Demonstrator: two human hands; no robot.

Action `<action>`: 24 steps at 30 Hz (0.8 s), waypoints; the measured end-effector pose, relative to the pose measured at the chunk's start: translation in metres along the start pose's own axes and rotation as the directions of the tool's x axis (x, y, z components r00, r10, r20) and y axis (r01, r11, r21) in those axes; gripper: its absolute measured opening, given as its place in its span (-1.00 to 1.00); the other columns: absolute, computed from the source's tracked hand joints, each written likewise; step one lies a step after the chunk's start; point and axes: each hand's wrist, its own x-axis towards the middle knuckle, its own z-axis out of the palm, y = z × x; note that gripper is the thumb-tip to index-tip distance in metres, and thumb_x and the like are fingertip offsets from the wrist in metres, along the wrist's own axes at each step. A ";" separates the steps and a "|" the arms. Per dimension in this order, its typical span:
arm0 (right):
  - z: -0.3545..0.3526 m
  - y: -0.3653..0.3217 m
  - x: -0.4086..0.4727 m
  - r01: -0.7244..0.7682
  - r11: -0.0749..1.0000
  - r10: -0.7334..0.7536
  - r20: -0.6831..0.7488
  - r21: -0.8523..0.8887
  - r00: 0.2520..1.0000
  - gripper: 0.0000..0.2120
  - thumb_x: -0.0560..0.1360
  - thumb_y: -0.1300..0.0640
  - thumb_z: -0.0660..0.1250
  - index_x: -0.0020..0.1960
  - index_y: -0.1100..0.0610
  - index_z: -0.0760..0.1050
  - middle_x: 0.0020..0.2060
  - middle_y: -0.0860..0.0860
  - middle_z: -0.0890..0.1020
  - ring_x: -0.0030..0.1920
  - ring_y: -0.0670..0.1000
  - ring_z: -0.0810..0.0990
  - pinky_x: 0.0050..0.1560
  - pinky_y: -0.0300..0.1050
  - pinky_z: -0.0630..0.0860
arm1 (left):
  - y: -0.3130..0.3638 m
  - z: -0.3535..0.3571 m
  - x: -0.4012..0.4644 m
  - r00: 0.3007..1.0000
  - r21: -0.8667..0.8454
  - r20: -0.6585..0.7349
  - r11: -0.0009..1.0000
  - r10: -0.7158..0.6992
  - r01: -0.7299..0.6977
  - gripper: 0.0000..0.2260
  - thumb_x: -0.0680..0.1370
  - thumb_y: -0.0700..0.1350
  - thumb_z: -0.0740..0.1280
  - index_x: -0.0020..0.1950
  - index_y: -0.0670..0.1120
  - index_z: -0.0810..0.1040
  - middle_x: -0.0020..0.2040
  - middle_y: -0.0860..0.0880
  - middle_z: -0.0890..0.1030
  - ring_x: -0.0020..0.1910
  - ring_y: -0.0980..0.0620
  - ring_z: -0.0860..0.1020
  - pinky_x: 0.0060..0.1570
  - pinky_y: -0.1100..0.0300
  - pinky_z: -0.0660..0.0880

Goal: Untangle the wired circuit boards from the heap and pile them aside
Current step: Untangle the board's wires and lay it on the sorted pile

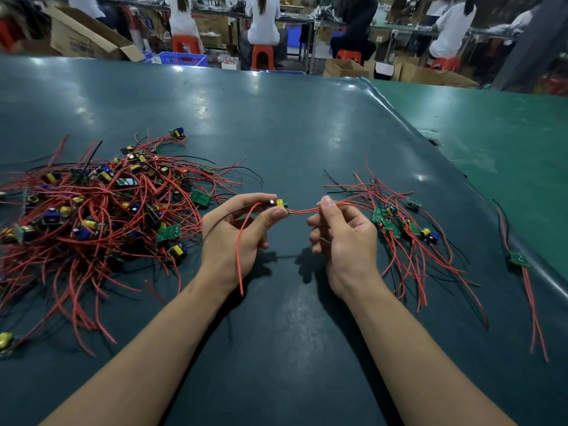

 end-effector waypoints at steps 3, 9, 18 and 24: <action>0.002 0.002 0.001 -0.058 0.998 0.057 0.105 0.005 0.993 -0.90 0.52 0.21 0.40 -0.16 0.12 0.54 -0.43 0.02 0.57 -0.51 -0.06 0.47 -0.57 -0.27 0.35 | 0.002 0.003 0.000 1.000 -0.028 0.002 0.999 -0.018 0.018 -0.79 0.32 -0.15 0.55 -0.08 -0.09 0.67 -0.27 -0.04 0.67 -0.51 0.08 0.45 -0.49 0.29 0.43; 0.000 0.006 0.003 -0.054 0.997 0.059 0.112 -0.047 0.992 -0.87 0.50 0.24 0.43 -0.22 0.10 0.63 -0.40 0.03 0.58 -0.46 -0.07 0.48 -0.54 -0.27 0.36 | 0.005 0.003 0.001 0.985 0.000 0.125 0.993 -0.120 0.121 -0.74 0.22 -0.15 0.59 -0.16 -0.17 0.65 -0.33 0.00 0.68 -0.45 0.14 0.51 -0.47 0.31 0.43; -0.001 0.006 0.010 0.152 0.973 -0.172 -0.109 -0.174 0.979 -0.84 0.46 0.16 0.50 -0.30 0.09 0.66 -0.52 -0.04 0.46 -0.50 -0.08 0.34 -0.50 -0.26 0.32 | 0.001 0.001 0.001 0.986 0.019 0.103 0.991 -0.133 0.132 -0.72 0.18 -0.08 0.63 -0.20 -0.14 0.68 -0.23 -0.08 0.72 -0.24 0.05 0.66 -0.15 0.25 0.58; -0.008 0.004 0.021 0.195 0.974 -0.220 -0.281 -0.113 0.934 -0.74 0.51 0.17 0.45 -0.35 0.10 0.55 -0.54 -0.12 0.39 -0.53 -0.11 0.25 -0.51 -0.24 0.24 | 0.001 0.000 0.001 0.980 0.008 0.129 0.989 -0.151 0.151 -0.76 0.19 -0.11 0.62 -0.23 -0.13 0.68 -0.23 -0.08 0.72 -0.25 0.05 0.66 -0.15 0.28 0.57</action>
